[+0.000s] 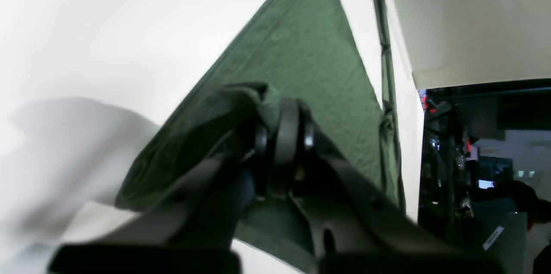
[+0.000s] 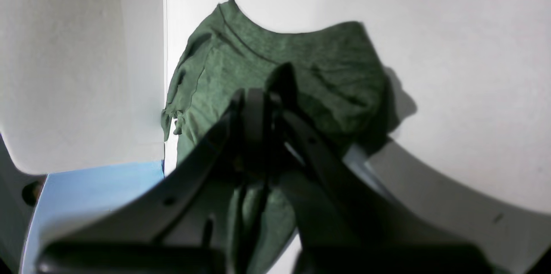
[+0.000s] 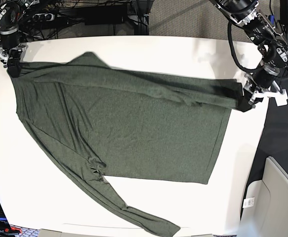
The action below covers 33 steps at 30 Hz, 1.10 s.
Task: Fold the T-shirt properly
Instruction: 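Drag the lifted shoulder edge toward the robot and lower it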
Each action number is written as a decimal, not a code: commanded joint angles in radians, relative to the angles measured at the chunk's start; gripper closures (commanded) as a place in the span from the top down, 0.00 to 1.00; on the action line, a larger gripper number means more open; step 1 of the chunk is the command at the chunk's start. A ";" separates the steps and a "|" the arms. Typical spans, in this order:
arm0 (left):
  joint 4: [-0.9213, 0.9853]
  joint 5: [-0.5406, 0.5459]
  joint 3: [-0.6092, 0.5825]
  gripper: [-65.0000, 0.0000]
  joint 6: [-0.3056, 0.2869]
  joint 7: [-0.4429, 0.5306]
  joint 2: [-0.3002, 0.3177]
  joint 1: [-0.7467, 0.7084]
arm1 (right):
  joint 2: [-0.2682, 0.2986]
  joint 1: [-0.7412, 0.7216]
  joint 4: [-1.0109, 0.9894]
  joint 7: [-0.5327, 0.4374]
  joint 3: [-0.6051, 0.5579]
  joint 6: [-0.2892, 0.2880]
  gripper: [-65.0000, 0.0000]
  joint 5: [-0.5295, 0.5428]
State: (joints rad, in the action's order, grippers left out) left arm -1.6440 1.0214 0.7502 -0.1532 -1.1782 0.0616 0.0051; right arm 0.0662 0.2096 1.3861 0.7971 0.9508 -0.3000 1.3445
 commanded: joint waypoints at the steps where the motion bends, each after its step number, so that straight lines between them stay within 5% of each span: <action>1: -0.017 0.024 0.001 0.00 -0.006 0.007 0.013 0.020 | 0.019 -0.011 0.006 -0.029 0.007 -0.035 0.01 0.026; 17: 0.086 0.024 0.001 0.01 -0.006 0.008 0.013 0.074 | 0.014 -0.060 -0.063 -0.034 0.043 -0.060 0.01 0.026; 33: 0.113 0.027 0.005 0.25 -0.006 -0.002 0.020 0.025 | 0.024 -0.022 -0.052 -0.048 0.006 -0.051 0.17 0.030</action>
State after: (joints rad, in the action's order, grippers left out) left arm -1.5101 1.0222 0.7509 -0.1513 -1.1774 0.0647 0.0265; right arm 0.0761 0.1833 1.3155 0.7605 0.9516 -0.3344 1.3544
